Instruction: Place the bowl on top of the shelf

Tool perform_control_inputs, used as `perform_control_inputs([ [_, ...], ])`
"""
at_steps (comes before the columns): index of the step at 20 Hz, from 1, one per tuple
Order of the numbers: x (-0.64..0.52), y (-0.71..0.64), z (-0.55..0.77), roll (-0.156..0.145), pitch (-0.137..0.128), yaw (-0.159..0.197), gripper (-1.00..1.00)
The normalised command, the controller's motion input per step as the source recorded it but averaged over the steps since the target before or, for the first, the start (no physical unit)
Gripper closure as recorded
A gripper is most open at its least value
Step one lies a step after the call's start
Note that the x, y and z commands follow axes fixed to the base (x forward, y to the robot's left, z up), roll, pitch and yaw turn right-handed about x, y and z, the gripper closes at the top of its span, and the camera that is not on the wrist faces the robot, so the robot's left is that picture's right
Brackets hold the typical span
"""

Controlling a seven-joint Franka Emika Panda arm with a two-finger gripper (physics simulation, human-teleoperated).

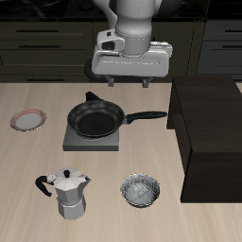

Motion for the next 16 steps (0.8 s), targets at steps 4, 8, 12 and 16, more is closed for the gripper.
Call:
perform_control_inputs([
  [4, 0.26, -0.09, -0.01, -0.012, -0.005, -0.007, -1.0],
  [8, 0.24, -0.06, -0.05, 0.009, -0.008, -0.007, -1.0],
  [12, 0.27, -0.14, -0.04, -0.02, -0.011, 0.01, -1.0],
  [16, 0.16, -0.13, 0.09, -0.018, -0.032, -0.009, -1.0],
])
